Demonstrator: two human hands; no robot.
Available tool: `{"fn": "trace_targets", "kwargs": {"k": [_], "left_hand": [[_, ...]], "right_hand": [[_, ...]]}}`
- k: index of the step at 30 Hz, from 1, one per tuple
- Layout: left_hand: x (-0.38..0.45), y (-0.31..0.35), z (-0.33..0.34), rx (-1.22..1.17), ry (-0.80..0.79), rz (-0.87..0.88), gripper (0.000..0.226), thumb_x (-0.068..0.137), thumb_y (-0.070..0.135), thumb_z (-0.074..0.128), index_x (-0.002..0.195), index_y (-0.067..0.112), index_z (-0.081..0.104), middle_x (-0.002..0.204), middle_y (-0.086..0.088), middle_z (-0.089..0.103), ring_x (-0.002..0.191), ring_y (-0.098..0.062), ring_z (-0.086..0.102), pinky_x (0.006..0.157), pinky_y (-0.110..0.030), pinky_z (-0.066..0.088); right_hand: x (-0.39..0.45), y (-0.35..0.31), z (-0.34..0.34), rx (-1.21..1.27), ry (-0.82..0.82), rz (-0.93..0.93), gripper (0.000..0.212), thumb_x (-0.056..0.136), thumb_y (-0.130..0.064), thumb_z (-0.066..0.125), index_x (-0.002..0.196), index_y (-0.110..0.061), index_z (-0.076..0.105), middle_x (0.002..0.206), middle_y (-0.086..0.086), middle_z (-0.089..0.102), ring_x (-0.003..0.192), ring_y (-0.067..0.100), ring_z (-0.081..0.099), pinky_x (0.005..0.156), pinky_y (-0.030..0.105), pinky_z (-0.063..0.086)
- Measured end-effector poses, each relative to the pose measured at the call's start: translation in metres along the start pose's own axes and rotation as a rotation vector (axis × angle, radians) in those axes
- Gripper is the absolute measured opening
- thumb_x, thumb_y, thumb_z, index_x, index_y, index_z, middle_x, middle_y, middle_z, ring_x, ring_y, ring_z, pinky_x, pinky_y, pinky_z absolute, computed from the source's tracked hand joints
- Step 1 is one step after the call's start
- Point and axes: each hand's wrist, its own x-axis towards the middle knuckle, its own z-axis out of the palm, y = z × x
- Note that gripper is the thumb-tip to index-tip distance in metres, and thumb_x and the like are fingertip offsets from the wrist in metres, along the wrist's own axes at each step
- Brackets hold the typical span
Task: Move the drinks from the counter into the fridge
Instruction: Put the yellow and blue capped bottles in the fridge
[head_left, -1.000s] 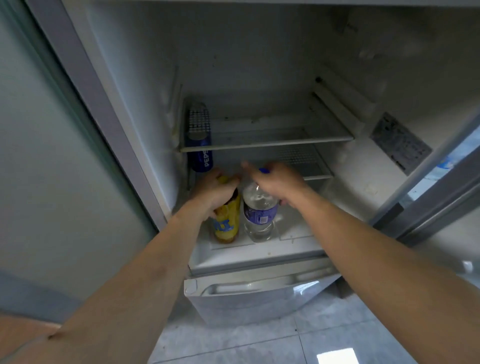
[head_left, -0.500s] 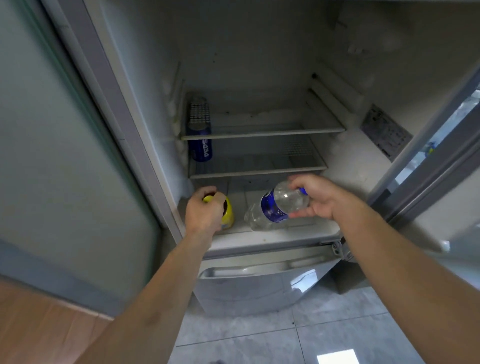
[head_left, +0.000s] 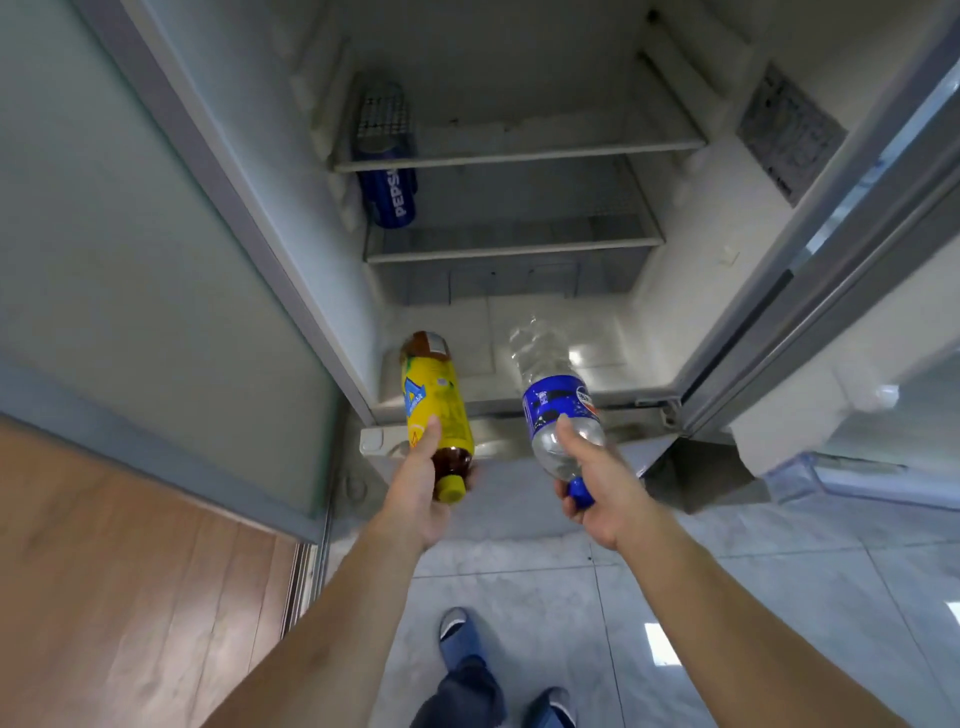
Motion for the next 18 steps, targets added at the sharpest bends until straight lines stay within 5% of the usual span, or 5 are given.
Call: {"fn": "trace_targets", "kwargs": {"k": [5, 9, 15, 18], "left_hand": [[0.005, 0.004, -0.009, 0.064, 0.069, -0.012, 0.059, 0.079, 0.058, 0.07, 0.119, 0.016, 0.062, 0.098, -0.013, 0.067, 0.047, -0.008, 0.058, 0.038, -0.016, 0.045], [0.003, 0.012, -0.006, 0.131, 0.124, 0.052, 0.055, 0.078, 0.059, 0.069, 0.118, 0.022, 0.063, 0.109, -0.016, 0.072, 0.041, -0.007, 0.055, 0.037, -0.015, 0.04], [-0.007, 0.047, 0.024, 0.288, 0.032, 0.257, 0.057, 0.063, 0.063, 0.074, 0.105, 0.027, 0.062, 0.068, -0.003, 0.071, 0.04, -0.012, 0.053, 0.037, -0.022, 0.04], [-0.004, 0.075, 0.052, 0.378, -0.012, 0.383, 0.062, 0.054, 0.069, 0.074, 0.099, 0.029, 0.059, 0.064, 0.0, 0.071, 0.041, -0.012, 0.054, 0.036, -0.021, 0.039]], "right_hand": [[0.003, 0.006, 0.002, 0.075, 0.062, -0.088, 0.051, 0.069, -0.057, 0.08, 0.107, -0.03, 0.061, 0.098, 0.001, 0.064, 0.05, 0.012, 0.05, 0.04, 0.019, 0.039], [0.002, 0.011, 0.005, 0.191, 0.02, -0.124, 0.04, 0.077, -0.05, 0.078, 0.1, -0.022, 0.061, 0.09, 0.011, 0.061, 0.044, 0.011, 0.038, 0.037, 0.017, 0.027], [-0.004, -0.027, 0.029, 0.221, -0.067, -0.339, 0.036, 0.084, -0.04, 0.072, 0.103, -0.014, 0.056, 0.082, 0.006, 0.055, 0.041, 0.011, 0.036, 0.035, 0.016, 0.022], [0.0, -0.059, 0.047, 0.195, -0.081, -0.455, 0.035, 0.081, -0.037, 0.075, 0.103, -0.016, 0.058, 0.085, 0.005, 0.058, 0.04, 0.011, 0.036, 0.035, 0.016, 0.022]]}}
